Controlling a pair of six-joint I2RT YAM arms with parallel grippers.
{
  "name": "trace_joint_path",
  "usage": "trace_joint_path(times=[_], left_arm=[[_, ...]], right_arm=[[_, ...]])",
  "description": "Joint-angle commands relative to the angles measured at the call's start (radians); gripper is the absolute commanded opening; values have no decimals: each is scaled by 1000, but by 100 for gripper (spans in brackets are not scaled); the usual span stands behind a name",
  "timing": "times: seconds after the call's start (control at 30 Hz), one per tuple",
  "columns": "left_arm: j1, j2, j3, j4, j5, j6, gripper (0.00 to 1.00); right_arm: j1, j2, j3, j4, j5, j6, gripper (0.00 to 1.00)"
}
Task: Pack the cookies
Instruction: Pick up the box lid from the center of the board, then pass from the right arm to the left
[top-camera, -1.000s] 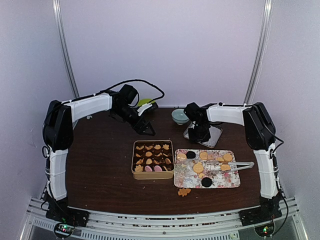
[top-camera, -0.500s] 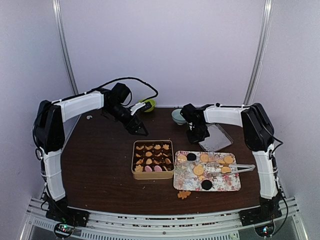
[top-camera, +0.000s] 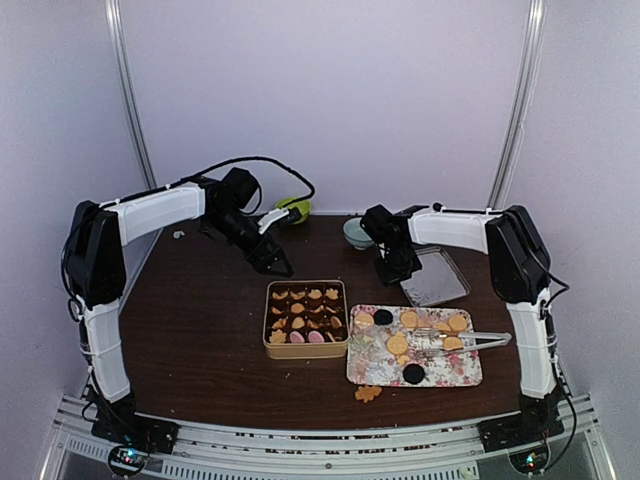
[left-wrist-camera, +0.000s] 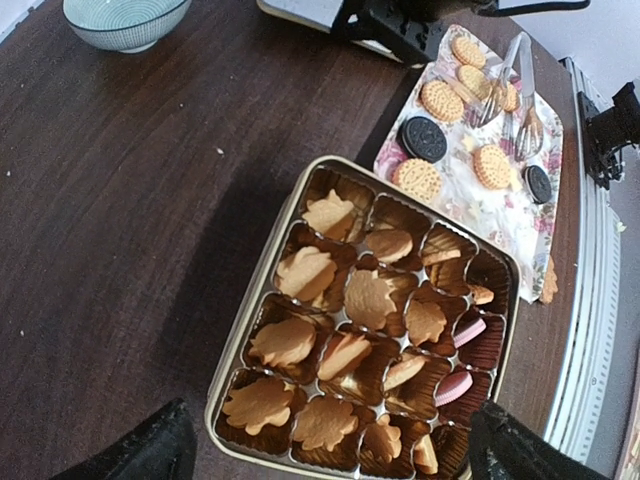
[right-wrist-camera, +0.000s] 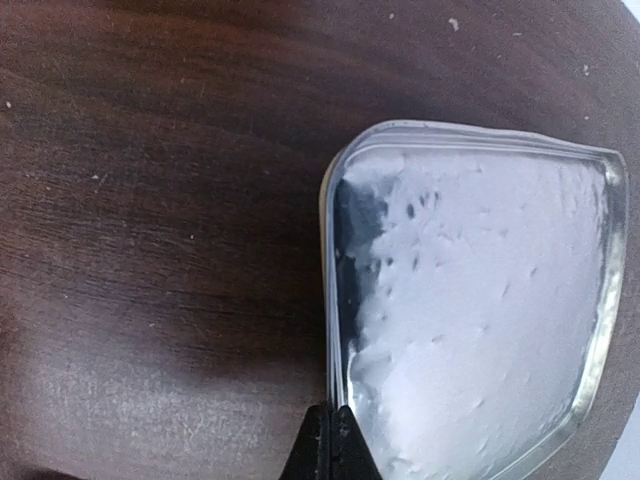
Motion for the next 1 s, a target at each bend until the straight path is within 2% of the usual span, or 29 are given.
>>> trace_joint_path(times=[0.0, 0.1, 0.23, 0.43, 0.6, 0.67, 0.8, 0.97], left_arm=[[27, -58, 36, -55, 5, 26, 98], [52, -86, 41, -84, 20, 35, 98], [78, -131, 34, -122, 44, 47, 98], [113, -207, -18, -125, 151, 51, 98], [137, -246, -59, -88, 306, 33, 98], [150, -252, -69, -72, 388, 18, 98], [161, -260, -82, -41, 504, -4, 98], [161, -281, -90, 33, 565, -103, 98]], right_arm=[[-9, -141, 41, -16, 70, 16, 0], [-13, -211, 51, -10, 34, 37, 0], [-13, -303, 60, -8, -100, 89, 0], [-4, -459, 18, 112, -347, 160, 0], [-2, -561, -14, 258, -629, 267, 0], [0, -622, -77, 397, -750, 343, 0], [14, -695, -233, 816, -983, 586, 0], [47, -672, -333, 1377, -1142, 961, 0]])
